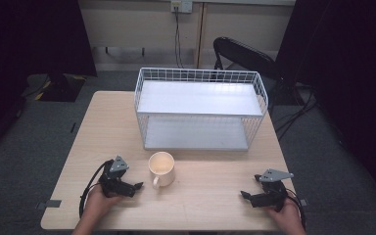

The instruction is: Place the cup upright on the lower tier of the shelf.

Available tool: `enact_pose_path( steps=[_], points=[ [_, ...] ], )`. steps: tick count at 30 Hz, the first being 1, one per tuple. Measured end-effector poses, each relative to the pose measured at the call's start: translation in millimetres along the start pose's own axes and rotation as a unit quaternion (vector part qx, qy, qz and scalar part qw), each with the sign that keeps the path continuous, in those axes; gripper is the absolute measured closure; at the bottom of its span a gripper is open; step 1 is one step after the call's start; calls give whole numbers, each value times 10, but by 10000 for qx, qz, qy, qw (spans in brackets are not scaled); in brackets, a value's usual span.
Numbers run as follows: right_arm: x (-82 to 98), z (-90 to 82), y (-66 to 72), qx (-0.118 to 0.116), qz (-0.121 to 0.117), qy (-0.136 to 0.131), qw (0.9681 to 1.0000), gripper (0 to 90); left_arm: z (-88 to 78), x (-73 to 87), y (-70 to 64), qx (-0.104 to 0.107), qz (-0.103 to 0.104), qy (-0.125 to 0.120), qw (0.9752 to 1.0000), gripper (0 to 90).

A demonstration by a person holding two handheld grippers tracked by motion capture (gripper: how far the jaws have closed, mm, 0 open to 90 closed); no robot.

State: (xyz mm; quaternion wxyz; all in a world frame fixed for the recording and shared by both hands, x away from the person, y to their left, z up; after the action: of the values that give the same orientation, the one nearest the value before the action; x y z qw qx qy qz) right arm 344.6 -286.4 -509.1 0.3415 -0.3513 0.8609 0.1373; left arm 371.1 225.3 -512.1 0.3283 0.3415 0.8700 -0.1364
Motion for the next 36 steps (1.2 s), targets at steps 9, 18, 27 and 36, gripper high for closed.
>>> enact_pose_path(
  steps=[9, 18, 27, 36],
  points=[
    [0, 0, 0, 2, 2, 0, 10000, 129, -46, -15, -8, -73, -105, 194, 9997, 32],
    [0, -1, 0, 7, 5, 4, 10000, 129, -232, -123, -55, 127, 19, 161, 9998, 186],
    [0, -1, 0, 10, 4, 4, 10000, 129, -387, -298, -106, 318, -178, -113, 9993, 190],
    [1, -1, 1, 12, 10, 0, 10000, 129, -520, -365, -169, 369, -155, -258, 9989, 191]
  ],
)
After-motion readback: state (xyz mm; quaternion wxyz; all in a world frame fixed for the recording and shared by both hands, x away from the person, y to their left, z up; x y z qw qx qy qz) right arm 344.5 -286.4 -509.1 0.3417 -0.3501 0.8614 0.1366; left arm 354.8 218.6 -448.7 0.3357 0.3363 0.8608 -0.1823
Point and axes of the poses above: each handheld gripper's, and its own axes: z roughly forward along the jaws, x roughly out of its underside, y roughly to its left, the point moved 1 cm from there along z, roughly forward along the jaws, and after that the axes turned 4 degrees about y, right-handed, at the moved point
